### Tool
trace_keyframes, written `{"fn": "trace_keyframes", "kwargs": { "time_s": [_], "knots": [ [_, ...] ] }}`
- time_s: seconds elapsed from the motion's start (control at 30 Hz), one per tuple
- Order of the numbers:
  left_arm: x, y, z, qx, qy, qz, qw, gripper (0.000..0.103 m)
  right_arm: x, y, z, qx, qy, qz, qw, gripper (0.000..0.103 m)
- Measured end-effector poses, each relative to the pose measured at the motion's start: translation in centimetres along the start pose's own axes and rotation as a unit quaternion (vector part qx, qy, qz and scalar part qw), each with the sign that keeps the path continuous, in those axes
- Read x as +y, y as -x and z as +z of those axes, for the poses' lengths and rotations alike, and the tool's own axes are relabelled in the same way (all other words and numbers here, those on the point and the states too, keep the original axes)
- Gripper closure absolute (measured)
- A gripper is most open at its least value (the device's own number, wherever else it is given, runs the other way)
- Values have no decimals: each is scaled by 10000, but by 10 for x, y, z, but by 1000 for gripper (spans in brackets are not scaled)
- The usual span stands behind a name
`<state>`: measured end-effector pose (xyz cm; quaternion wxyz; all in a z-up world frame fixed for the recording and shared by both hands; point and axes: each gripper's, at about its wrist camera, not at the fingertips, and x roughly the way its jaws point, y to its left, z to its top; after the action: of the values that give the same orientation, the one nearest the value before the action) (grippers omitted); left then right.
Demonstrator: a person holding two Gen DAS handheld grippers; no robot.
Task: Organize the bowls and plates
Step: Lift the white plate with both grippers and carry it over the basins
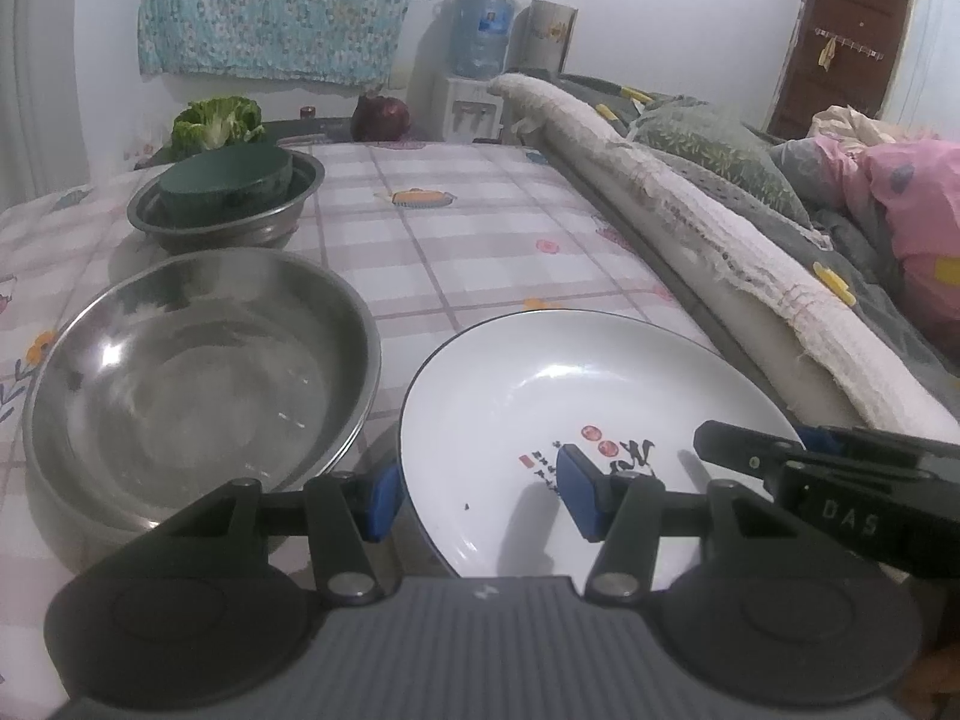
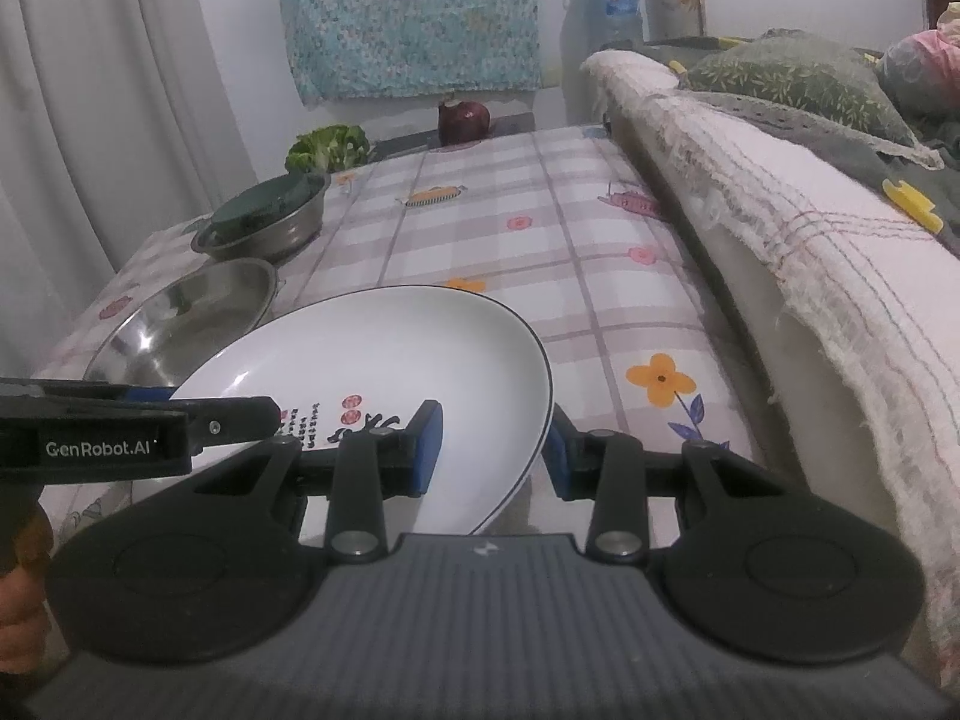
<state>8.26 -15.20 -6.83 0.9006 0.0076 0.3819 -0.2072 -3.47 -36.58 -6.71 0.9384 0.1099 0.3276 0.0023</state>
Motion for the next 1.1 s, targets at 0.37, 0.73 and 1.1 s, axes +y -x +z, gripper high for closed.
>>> {"fn": "trace_keyframes", "kwargs": {
  "time_s": [0.37, 0.73, 1.1],
  "knots": [
    [1, 13, 7, -207, 73, -51, 9997, 48, 4, 14, 14, -222, 36, 3, 9997, 67],
    [20, 33, 16, -528, 311, 31, 9981, 48, 27, 21, 36, -454, 216, 122, 9987, 67],
    [60, 47, 20, -694, 639, 330, 9950, 48, 68, 2, 51, -419, 424, 412, 9974, 67]
  ]
}}
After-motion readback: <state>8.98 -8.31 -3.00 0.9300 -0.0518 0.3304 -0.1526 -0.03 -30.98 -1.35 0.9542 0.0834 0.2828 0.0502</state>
